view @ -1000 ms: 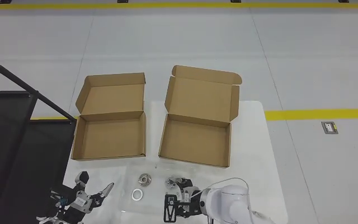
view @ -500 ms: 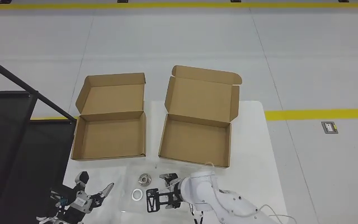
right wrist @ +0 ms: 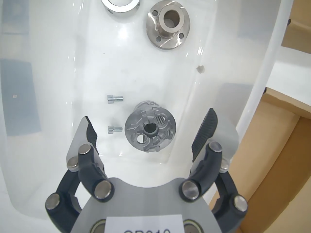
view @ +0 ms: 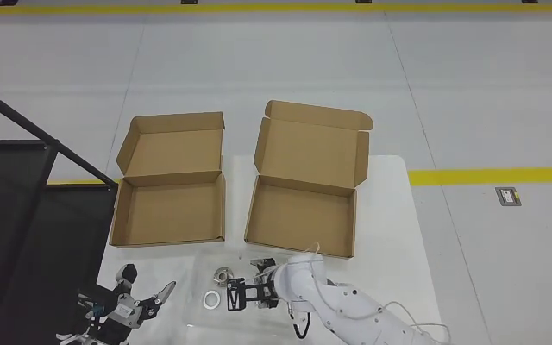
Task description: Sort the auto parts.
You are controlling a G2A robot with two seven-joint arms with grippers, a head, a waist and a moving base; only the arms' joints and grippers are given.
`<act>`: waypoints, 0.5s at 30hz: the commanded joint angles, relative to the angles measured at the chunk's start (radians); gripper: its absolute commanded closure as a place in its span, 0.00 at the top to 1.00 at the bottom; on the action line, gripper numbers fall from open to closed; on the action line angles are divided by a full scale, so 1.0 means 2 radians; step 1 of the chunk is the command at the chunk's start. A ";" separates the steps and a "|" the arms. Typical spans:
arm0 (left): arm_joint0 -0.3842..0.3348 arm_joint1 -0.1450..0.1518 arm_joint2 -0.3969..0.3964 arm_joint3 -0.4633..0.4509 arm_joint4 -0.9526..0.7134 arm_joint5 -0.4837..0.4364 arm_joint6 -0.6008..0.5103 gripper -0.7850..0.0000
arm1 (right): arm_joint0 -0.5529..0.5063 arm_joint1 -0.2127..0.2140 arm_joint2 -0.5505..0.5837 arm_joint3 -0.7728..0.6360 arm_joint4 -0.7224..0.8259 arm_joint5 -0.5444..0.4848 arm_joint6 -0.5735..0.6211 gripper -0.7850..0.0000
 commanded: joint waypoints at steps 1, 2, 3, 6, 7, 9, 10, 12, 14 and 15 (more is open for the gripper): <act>0.000 0.000 0.000 0.000 0.000 0.000 0.000 1.00 | 0.001 -0.001 0.001 0.005 0.001 -0.002 0.001 0.70; 0.000 0.000 0.000 0.000 0.000 0.000 0.000 1.00 | 0.001 -0.002 0.001 0.008 0.002 -0.001 0.001 0.49; 0.000 0.000 0.000 0.000 0.000 0.000 0.000 1.00 | 0.002 -0.003 0.001 0.011 0.002 0.001 0.003 0.45; 0.000 0.000 0.000 0.000 0.000 0.000 0.000 1.00 | 0.000 -0.006 0.004 0.016 0.001 0.022 0.015 0.24; 0.000 0.000 0.000 0.000 0.000 0.000 0.000 1.00 | -0.001 -0.007 0.004 0.015 0.002 0.024 0.015 0.15; 0.000 0.000 0.000 0.000 0.000 0.000 0.000 1.00 | -0.002 -0.007 0.006 0.016 0.000 0.023 0.013 0.04; 0.000 0.000 0.000 0.000 0.000 0.000 0.000 1.00 | -0.002 -0.007 0.008 0.017 -0.001 0.022 0.013 0.00; 0.000 0.000 0.000 0.000 0.000 0.000 0.000 1.00 | -0.005 -0.007 0.010 0.010 -0.006 0.022 0.009 0.00; 0.000 0.000 0.000 0.000 0.000 0.000 0.000 1.00 | -0.012 -0.004 0.012 -0.010 -0.015 0.013 -0.005 0.00; 0.000 0.000 0.000 0.000 0.000 0.000 0.000 1.00 | -0.017 -0.001 0.016 -0.022 -0.022 0.011 -0.012 0.00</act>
